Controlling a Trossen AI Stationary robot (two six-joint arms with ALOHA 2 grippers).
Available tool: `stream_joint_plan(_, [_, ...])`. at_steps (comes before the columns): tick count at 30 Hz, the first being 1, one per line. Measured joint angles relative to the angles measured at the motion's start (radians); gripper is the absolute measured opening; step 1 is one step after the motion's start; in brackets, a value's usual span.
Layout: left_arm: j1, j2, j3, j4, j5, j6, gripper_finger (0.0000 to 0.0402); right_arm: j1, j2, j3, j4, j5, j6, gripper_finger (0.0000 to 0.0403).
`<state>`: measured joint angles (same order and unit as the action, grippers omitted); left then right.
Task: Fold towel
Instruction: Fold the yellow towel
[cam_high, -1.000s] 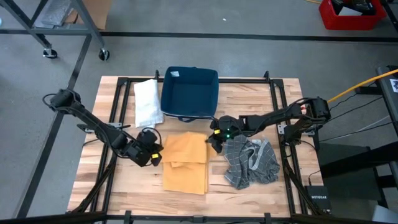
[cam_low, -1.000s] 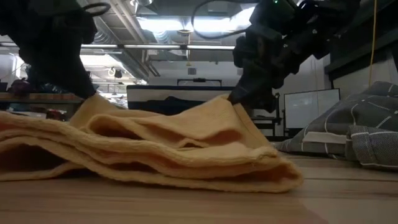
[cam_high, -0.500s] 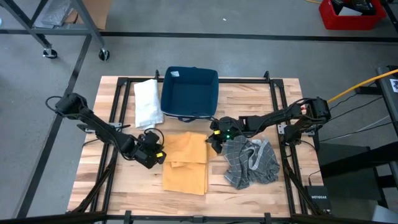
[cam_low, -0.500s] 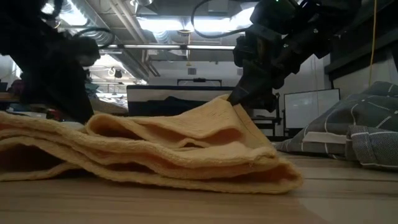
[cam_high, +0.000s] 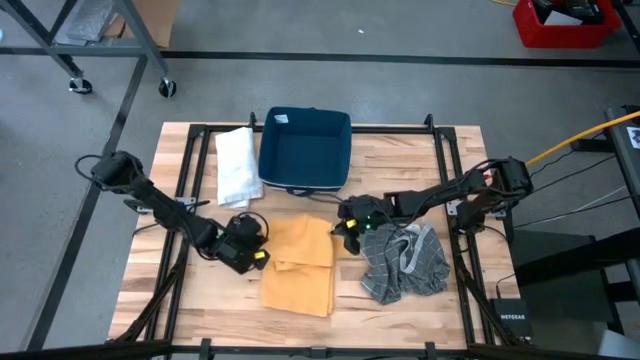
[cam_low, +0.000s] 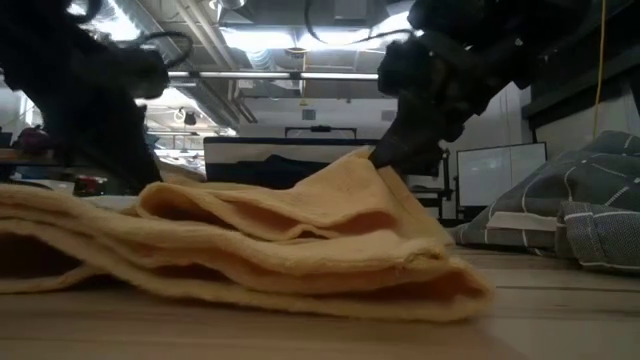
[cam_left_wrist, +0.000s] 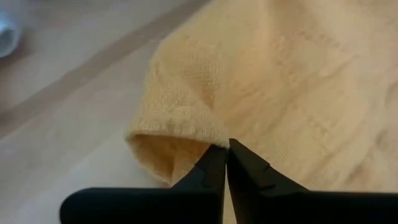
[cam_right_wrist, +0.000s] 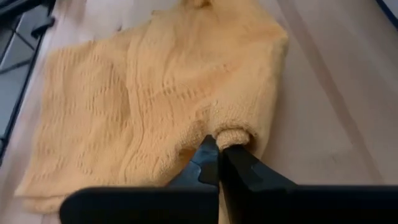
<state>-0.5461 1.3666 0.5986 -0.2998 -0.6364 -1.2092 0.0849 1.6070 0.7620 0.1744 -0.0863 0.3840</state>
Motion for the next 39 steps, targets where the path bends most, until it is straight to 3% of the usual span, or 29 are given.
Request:
stream_joint_plan(12, [-0.121, -0.001, 0.115, 0.000, -0.068, 0.272, 0.0000, 0.162, 0.000, 0.079, 0.000, 0.135, -0.145, 0.0002])
stream_joint_plan(20, [-0.252, 0.017, 0.151, 0.016, -0.055, 0.280, 0.0000, 0.324, 0.000, 0.107, -0.101, 0.149, -0.161, 0.0001])
stream_joint_plan(24, [-0.302, 0.072, 0.183, 0.065, -0.053, 0.352, 0.0000, 0.414, 0.000, 0.108, -0.099, 0.257, -0.163, 0.0001])
stream_joint_plan(28, [-0.300, 0.138, 0.203, 0.061, -0.052, 0.312, 0.0000, 0.439, 0.000, 0.108, -0.099, 0.359, -0.163, 0.0001])
stream_joint_plan(34, [-0.299, 0.218, 0.220, 0.259, -0.028, 0.392, 0.0000, 0.451, 0.000, 0.108, -0.092, 0.308, -0.070, 0.0001])
stream_joint_plan(39, [-0.314, 0.263, 0.300, 0.256, -0.013, 0.448, 0.0000, 0.514, 0.000, 0.108, -0.052, 0.287, -0.049, 0.0001])
